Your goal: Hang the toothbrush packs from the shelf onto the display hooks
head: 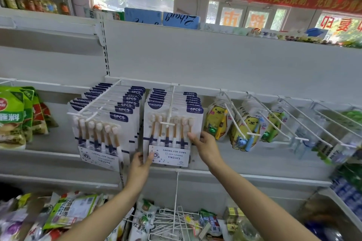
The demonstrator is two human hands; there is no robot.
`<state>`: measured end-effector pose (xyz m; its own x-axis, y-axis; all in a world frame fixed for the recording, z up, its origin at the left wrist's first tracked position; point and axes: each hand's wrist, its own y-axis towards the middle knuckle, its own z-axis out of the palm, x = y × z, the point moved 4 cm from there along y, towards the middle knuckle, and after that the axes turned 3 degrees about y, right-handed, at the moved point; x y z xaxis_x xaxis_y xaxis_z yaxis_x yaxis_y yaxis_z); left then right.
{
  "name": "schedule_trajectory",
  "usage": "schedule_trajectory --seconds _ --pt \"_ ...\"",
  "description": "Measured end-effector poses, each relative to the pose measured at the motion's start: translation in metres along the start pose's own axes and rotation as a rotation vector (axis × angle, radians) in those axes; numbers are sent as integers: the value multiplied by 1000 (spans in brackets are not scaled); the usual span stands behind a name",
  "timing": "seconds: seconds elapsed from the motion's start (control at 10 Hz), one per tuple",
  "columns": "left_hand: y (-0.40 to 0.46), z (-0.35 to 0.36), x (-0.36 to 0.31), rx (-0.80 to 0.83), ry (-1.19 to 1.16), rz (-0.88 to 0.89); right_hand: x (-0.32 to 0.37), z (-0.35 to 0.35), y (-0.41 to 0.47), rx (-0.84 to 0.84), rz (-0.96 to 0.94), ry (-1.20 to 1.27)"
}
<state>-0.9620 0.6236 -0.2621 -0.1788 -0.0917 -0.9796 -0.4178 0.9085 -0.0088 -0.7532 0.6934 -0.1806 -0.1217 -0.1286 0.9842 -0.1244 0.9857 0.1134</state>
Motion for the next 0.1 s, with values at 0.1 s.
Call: schedule_trajectory --seconds 0.1 --pt "-9 4 16 99 -33 -106 -7 -23 -14 -98 -7 -266"
